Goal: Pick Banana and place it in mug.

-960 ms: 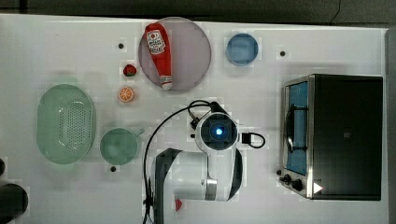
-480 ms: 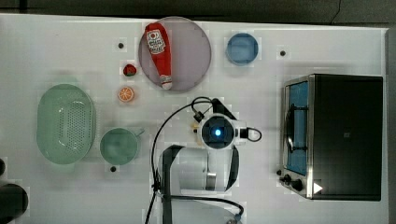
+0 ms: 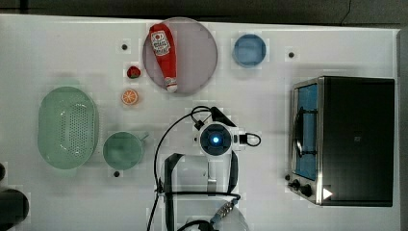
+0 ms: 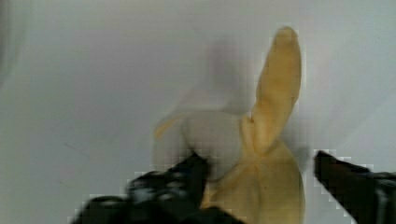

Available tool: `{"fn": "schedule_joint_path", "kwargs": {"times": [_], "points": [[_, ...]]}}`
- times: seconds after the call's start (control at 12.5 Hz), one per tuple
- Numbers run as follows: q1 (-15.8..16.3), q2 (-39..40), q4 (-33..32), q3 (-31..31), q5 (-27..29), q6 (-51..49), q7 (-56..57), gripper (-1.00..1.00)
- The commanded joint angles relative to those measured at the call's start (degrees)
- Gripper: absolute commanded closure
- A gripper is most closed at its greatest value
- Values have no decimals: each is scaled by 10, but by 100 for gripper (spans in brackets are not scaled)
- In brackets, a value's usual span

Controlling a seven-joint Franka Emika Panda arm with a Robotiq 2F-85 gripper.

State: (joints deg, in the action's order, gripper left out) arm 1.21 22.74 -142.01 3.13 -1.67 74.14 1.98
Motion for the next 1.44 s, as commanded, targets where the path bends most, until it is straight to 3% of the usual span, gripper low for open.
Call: {"fn": "schedule_joint_path", "kwargs": {"times": [0.08,0.16,0.24,0.56,0.96,1.44], "points": [[-12,-11,-2,-5,8,6,14,4],[-12,-13,-1,-5,8,6,14,26],[-12,-18,-1,-5,8,5,13,32],[-14,-68,2,-3,13,-30,-1,32],[-17,-234,42,-4,13,-239,-1,32],[-15,-368,166,-11,12,-535,-3,32]]}}
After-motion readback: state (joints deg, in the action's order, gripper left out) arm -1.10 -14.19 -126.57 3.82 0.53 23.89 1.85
